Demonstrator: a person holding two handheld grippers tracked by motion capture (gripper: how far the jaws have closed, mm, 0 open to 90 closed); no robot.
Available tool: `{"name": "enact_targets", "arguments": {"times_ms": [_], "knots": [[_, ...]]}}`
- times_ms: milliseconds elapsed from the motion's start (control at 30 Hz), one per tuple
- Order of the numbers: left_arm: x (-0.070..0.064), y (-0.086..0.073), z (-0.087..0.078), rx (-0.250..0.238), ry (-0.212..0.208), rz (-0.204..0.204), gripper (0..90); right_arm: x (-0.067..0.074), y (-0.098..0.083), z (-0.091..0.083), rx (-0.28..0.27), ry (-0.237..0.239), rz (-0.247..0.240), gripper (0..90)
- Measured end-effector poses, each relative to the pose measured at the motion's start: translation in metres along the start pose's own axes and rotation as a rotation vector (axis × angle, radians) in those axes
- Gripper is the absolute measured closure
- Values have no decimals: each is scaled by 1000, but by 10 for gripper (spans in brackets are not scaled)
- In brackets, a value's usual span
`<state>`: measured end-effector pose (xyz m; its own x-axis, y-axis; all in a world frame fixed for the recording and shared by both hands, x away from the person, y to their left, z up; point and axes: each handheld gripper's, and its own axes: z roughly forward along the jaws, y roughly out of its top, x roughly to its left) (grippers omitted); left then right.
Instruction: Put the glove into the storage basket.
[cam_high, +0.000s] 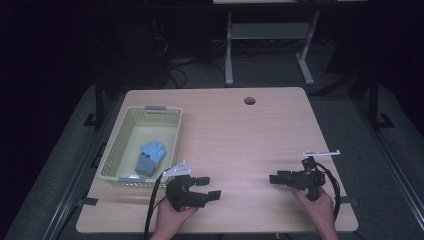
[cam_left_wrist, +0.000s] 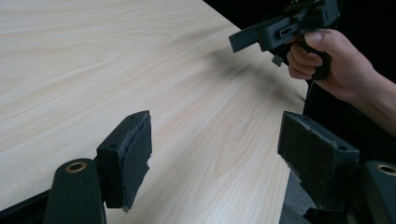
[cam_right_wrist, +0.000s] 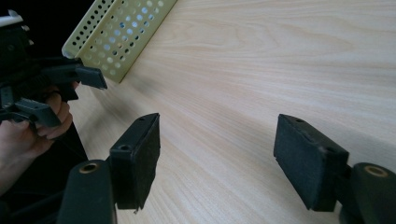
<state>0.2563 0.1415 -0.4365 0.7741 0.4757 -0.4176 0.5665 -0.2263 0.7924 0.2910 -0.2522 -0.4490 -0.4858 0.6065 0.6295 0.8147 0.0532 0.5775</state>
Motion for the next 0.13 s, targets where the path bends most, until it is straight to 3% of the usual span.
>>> {"name": "enact_targets", "arguments": {"times_ms": [133], "knots": [[-4,0,-1,-1,7,34,260,2,-1,2,16,-18,-34,294]]}}
